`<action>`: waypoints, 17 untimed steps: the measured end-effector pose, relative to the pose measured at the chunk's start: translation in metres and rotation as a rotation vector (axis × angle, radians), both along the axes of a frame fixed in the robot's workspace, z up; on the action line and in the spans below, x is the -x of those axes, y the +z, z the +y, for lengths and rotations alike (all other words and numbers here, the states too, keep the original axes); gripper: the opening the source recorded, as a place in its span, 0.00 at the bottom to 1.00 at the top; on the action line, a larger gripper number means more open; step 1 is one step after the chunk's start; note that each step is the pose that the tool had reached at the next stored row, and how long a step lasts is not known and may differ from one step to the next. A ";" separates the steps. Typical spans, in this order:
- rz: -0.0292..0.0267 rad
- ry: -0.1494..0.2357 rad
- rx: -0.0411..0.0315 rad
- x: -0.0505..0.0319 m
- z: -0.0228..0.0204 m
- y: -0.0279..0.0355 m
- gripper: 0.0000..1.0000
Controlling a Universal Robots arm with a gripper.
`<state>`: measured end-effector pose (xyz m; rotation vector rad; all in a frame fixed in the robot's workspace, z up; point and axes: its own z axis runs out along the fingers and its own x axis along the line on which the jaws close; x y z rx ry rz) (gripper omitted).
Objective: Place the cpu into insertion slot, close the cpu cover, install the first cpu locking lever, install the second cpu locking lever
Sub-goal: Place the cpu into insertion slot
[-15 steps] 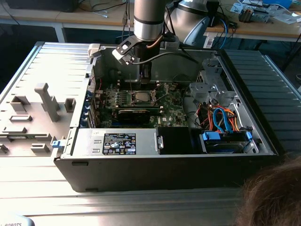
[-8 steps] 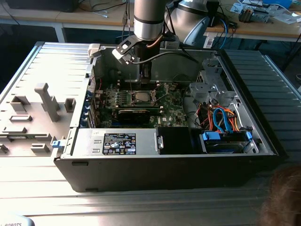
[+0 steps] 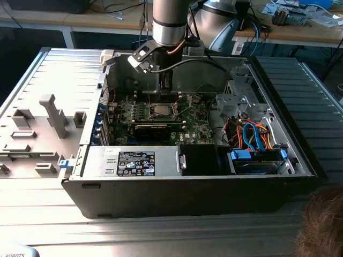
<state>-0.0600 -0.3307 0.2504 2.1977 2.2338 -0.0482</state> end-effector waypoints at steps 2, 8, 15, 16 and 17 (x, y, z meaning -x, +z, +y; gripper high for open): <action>0.0003 0.000 0.0003 -0.0013 0.0000 0.0002 0.11; 0.0019 0.000 0.0000 -0.0214 0.0000 0.0001 0.11; 0.0052 0.000 0.0003 -0.0291 0.0000 0.0080 0.11; 0.0054 0.000 0.0001 -0.0294 0.0000 0.0087 0.11; 0.0057 0.000 0.0001 -0.0297 0.0000 0.0093 0.11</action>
